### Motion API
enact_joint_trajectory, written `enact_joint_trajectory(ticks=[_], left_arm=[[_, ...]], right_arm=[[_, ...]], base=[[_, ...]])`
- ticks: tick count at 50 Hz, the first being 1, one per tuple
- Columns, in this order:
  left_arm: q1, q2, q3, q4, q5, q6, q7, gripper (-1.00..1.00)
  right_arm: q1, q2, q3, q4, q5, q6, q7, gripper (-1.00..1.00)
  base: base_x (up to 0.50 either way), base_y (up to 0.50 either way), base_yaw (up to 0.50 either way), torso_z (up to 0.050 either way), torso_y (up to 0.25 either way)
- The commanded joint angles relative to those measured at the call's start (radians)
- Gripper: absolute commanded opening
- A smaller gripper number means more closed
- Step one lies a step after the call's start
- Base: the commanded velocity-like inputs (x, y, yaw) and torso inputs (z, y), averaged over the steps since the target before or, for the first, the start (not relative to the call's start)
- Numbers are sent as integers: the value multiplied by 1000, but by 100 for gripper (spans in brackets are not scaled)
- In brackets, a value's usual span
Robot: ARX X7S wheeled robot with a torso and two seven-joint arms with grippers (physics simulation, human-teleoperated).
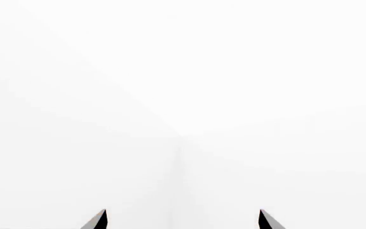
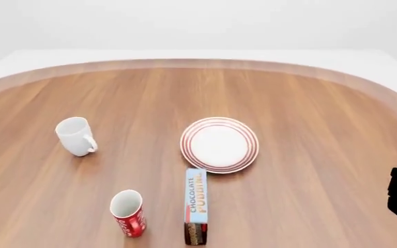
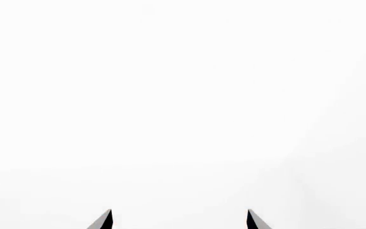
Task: Pick up the white mug and put it on the plate, and put the chocolate pudding to the right of the plate.
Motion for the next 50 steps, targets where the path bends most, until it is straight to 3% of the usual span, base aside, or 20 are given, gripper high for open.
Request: enact_joint_trajectory(ticks=[1, 44, 50], left_arm=[[-2, 9, -8, -8, 20, 1, 8, 100], [-15, -30, 34, -7, 13, -16, -23, 100], [-9, -33, 43, -12, 11, -12, -22, 100]], right_arm=[[-4, -9, -3, 1, -31, -4, -29, 100], [-15, 19, -37, 3, -35, -24, -21, 100], [-11, 19, -33, 1, -44, -12, -7, 100]], base=[[500, 0, 0, 0, 0], [500, 2, 0, 0, 1], [49, 1, 0, 0, 0]])
